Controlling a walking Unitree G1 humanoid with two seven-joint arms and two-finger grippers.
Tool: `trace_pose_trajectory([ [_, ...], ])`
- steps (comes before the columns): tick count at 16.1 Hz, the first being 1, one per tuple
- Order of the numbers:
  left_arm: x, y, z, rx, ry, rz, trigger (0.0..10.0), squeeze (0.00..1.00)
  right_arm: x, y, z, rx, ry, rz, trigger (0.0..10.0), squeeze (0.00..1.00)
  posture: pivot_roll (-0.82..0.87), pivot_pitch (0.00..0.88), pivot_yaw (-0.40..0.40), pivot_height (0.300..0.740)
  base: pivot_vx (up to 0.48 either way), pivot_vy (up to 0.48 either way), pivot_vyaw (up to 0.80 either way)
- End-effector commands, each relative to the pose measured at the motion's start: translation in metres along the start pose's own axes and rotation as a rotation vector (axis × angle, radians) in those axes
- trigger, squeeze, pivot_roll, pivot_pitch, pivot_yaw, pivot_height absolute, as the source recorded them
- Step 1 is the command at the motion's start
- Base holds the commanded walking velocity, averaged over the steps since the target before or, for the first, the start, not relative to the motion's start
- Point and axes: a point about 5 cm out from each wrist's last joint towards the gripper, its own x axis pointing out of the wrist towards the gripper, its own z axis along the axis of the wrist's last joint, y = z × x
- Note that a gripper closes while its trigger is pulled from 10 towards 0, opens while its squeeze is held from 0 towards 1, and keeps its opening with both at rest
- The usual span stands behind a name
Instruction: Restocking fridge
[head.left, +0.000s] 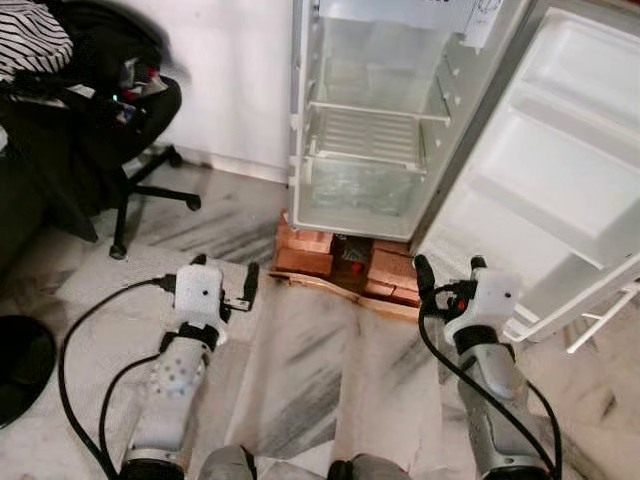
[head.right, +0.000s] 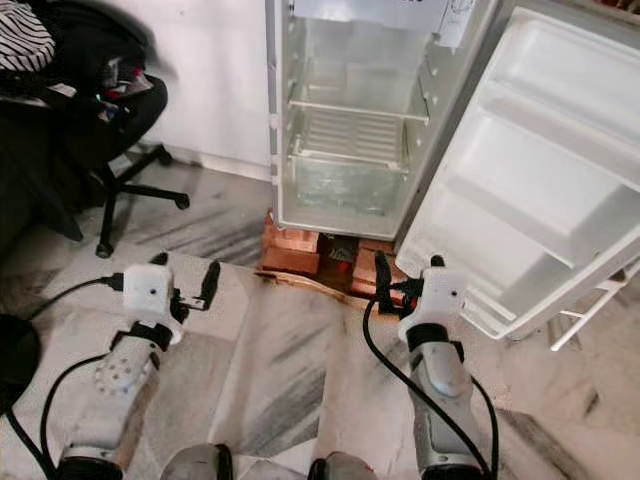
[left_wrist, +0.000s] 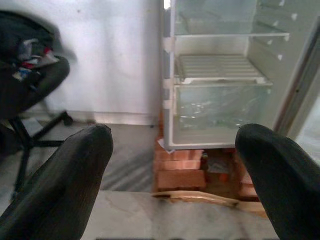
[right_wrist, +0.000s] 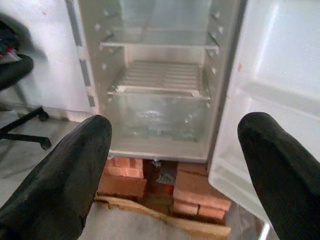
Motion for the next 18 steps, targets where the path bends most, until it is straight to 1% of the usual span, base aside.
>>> trace_pose_trajectory([
  [1,0.004,-0.006,0.008,-0.011,-0.032,-0.035,10.0,0.00,0.001,-0.005,-0.001,0.004,0.002,-0.024,10.0,0.00,0.03,0.116,-0.062,0.740,0.000,-0.296,0.00],
  [4,0.005,-0.007,0.009,-0.006,-0.033,-0.047,10.0,0.00,0.006,-0.004,0.003,-0.007,-0.014,-0.014,10.0,0.00,0.02,0.118,-0.057,0.740,0.000,-0.395,0.00],
  [6,0.006,-0.006,0.008,-0.004,-0.027,-0.046,10.0,0.00,0.006,-0.003,0.003,-0.016,-0.015,-0.008,10.0,0.00,0.02,0.119,-0.056,0.740,0.000,-0.472,0.00],
  [10,0.006,-0.008,0.008,-0.002,-0.022,-0.052,10.0,0.00,0.003,0.004,0.000,-0.023,-0.008,0.024,10.0,0.00,0.02,0.120,-0.056,0.740,0.000,-0.468,0.00],
  [13,0.007,-0.009,0.007,-0.002,-0.020,-0.053,10.0,0.00,0.005,0.008,0.004,-0.041,-0.020,0.069,10.0,0.00,0.02,0.123,-0.058,0.740,0.000,-0.459,0.00],
  [14,0.007,-0.010,0.007,0.002,-0.017,-0.059,10.0,0.00,0.007,0.006,0.007,-0.058,-0.029,0.067,10.0,0.00,0.02,0.120,-0.058,0.740,0.000,-0.454,0.00],
  [16,0.007,-0.009,0.006,0.006,-0.015,-0.058,10.0,0.00,0.009,-0.001,0.007,-0.062,-0.013,0.051,10.0,0.00,0.02,0.120,-0.059,0.740,0.000,-0.450,0.00],
  [17,0.006,-0.007,0.004,0.005,-0.007,-0.048,10.0,0.00,0.012,-0.009,0.008,-0.104,-0.002,0.057,10.0,0.00,0.02,0.120,-0.059,0.740,0.000,-0.446,0.00],
  [18,0.006,-0.007,0.004,0.008,-0.005,-0.051,10.0,0.00,0.014,-0.012,0.008,-0.120,0.006,0.061,10.0,0.00,0.02,0.119,-0.062,0.740,0.000,-0.446,0.00],
])
